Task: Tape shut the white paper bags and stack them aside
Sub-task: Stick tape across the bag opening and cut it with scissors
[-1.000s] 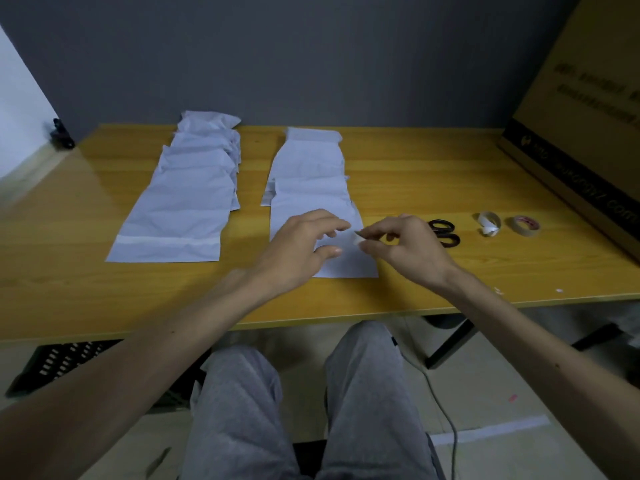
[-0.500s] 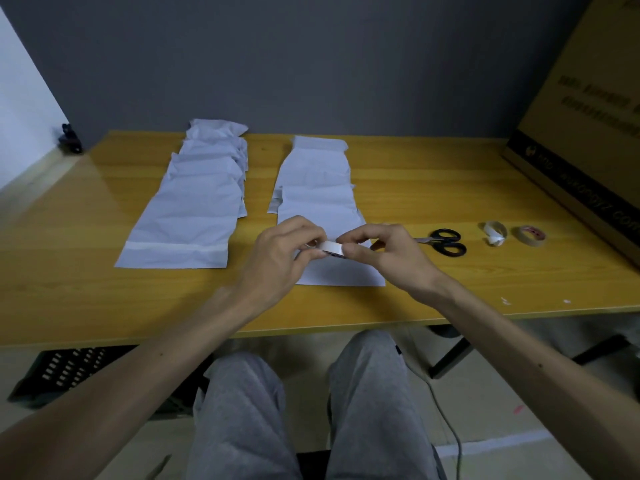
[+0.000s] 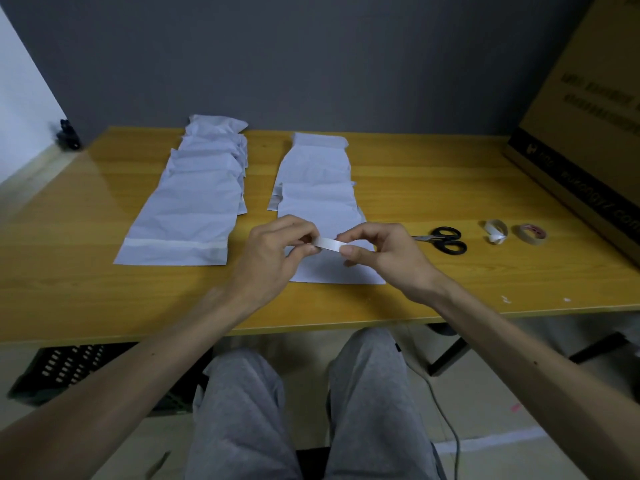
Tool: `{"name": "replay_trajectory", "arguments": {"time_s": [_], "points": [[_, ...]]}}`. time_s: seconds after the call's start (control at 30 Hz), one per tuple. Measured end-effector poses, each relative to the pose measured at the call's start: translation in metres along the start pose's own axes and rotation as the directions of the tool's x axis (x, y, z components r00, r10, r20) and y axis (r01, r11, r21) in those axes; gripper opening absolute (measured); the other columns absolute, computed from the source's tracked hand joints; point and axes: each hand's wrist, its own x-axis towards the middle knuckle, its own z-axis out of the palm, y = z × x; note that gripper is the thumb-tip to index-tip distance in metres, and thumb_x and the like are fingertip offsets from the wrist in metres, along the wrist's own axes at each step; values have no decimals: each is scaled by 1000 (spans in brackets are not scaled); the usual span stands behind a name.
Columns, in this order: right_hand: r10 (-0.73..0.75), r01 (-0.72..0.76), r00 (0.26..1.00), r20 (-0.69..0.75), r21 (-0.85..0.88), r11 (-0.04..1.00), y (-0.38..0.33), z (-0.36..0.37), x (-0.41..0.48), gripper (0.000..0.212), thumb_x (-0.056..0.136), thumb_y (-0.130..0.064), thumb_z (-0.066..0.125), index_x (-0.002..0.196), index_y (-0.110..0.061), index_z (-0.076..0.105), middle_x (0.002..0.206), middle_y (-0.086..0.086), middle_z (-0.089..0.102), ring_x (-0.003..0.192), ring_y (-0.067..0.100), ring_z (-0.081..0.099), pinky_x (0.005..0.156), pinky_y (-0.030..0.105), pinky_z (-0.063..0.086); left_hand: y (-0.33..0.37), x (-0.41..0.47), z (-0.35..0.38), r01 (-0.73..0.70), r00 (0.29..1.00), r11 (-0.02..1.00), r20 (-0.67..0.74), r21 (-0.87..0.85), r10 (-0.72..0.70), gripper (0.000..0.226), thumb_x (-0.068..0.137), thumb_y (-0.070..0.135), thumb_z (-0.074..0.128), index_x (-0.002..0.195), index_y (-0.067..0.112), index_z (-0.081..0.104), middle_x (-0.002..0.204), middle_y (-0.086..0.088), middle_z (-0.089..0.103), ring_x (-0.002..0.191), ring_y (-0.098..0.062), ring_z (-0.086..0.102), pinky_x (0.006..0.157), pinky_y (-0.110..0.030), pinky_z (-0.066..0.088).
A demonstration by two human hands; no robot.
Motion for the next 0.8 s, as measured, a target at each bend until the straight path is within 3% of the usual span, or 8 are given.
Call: {"name": "replay_trajectory", "arguments": {"time_s": [0.1, 0.2, 0.5, 0.63, 0.8], "points": [[5, -5, 1000, -15, 11, 1000, 0, 1, 1, 8, 82, -8, 73, 88, -14, 73, 94, 5, 73, 87, 19, 69, 92, 36, 51, 0, -1, -1, 9, 1000, 1000, -8, -8, -9, 8, 81, -1, 71, 87, 3, 69, 86, -3, 66, 77, -11, 59, 70, -31, 54], [-22, 22, 999, -32, -3, 1000, 0, 4, 3, 6, 81, -9, 74, 87, -10, 73, 93, 5, 74, 95, 20, 67, 95, 38, 50, 0, -3, -1, 27, 1000, 999, -16, -19, -27, 10, 81, 1, 72, 91, 3, 70, 89, -2, 67, 80, -10, 61, 74, -28, 55], [-41, 41, 998, -38, -2, 999, -2, 12, 4, 4, 84, -9, 71, 80, -6, 71, 85, 9, 70, 75, 21, 64, 79, 48, 53, -1, -9, 2, 63, 998, 996, -22, -70, -64, 24, 81, 11, 75, 104, 7, 71, 94, 0, 68, 82, -9, 63, 75, -25, 55], [-42, 42, 999, -2, 37, 998, -2, 13, 4, 5, 83, -11, 72, 83, -6, 72, 83, 5, 70, 75, 14, 62, 77, 38, 52, -6, -11, 0, 28, 1000, 997, 4, -66, -28, 16, 84, 8, 71, 100, 7, 72, 94, 2, 67, 85, -8, 61, 74, -28, 52], [-21, 16, 997, 81, 59, 998, 2, 7, 5, 11, 83, -14, 71, 93, -12, 74, 99, 1, 74, 100, 14, 65, 96, 40, 49, -7, -11, -4, 36, 999, 996, -25, -78, -38, 15, 82, 2, 70, 97, 4, 74, 93, -1, 70, 85, -9, 63, 75, -31, 53]]}}
